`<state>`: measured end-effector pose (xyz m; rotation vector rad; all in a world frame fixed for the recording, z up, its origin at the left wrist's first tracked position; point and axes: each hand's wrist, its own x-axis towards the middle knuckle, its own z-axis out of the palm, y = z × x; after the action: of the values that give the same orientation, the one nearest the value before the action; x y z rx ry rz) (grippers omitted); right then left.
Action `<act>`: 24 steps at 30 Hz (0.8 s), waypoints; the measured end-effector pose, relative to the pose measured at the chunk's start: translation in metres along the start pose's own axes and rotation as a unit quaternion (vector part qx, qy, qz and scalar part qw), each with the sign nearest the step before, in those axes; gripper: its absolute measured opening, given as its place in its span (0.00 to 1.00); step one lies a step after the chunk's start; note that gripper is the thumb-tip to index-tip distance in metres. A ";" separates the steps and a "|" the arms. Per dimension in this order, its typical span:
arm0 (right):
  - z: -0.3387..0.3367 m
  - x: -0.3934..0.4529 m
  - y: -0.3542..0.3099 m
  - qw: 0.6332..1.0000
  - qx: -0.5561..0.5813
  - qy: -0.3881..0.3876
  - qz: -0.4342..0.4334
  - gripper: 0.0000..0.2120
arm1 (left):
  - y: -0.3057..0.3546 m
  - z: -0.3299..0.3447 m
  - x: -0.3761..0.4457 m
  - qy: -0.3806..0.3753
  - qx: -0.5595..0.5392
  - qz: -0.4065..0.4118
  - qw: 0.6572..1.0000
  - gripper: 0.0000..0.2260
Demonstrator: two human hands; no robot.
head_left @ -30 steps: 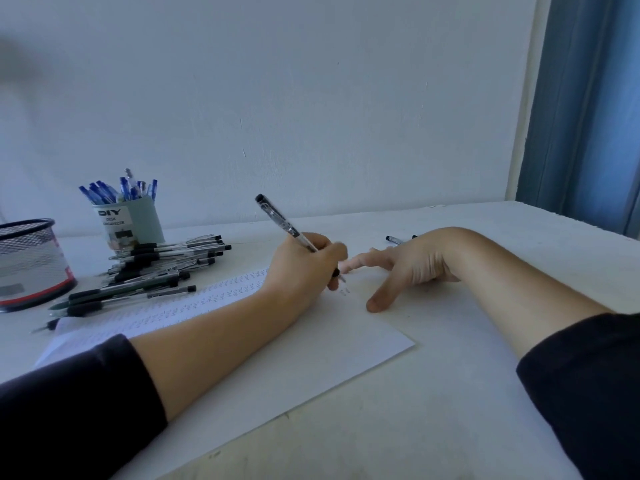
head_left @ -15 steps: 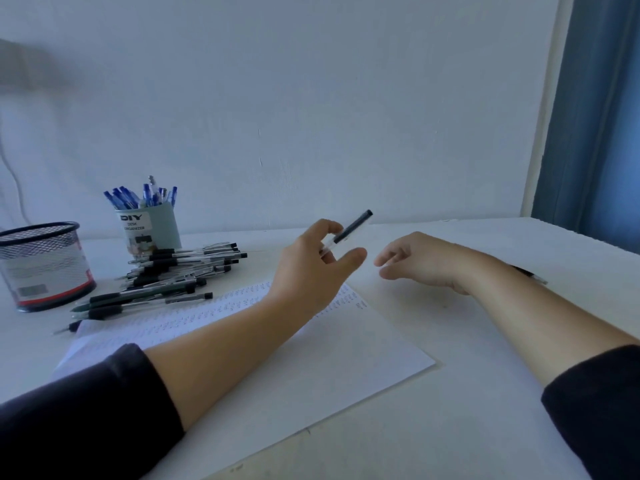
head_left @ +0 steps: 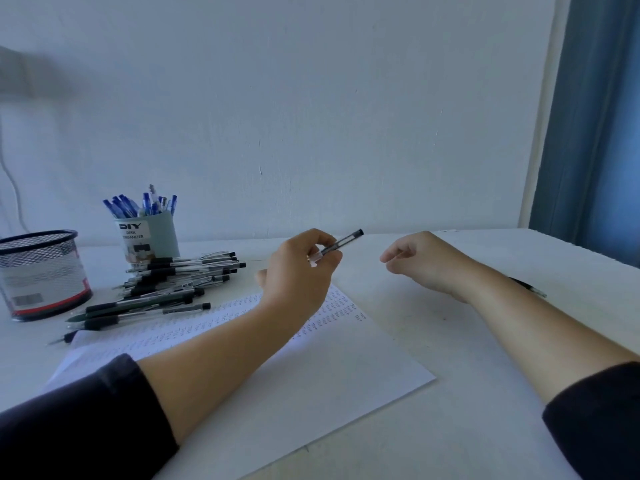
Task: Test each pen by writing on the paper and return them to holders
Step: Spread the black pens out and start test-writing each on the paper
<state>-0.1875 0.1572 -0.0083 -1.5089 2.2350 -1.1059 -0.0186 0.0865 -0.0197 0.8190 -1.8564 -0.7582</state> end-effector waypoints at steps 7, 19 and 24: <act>-0.001 0.001 0.001 1.000 0.002 0.013 -0.008 0.05 | 0.003 -0.005 0.002 0.046 -0.088 0.005 0.995 0.12; 0.020 -0.013 -0.038 0.985 0.087 -0.056 -0.137 0.05 | 0.009 -0.010 0.006 0.059 -0.243 -0.071 0.966 0.06; 0.024 -0.014 -0.040 0.990 0.019 -0.027 -0.141 0.03 | 0.005 -0.008 0.008 -0.023 -0.256 -0.139 0.956 0.08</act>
<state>-0.1398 0.1508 0.0002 -1.8564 1.9968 -1.1603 -0.0155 0.0819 -0.0088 0.7292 -1.4913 -1.3764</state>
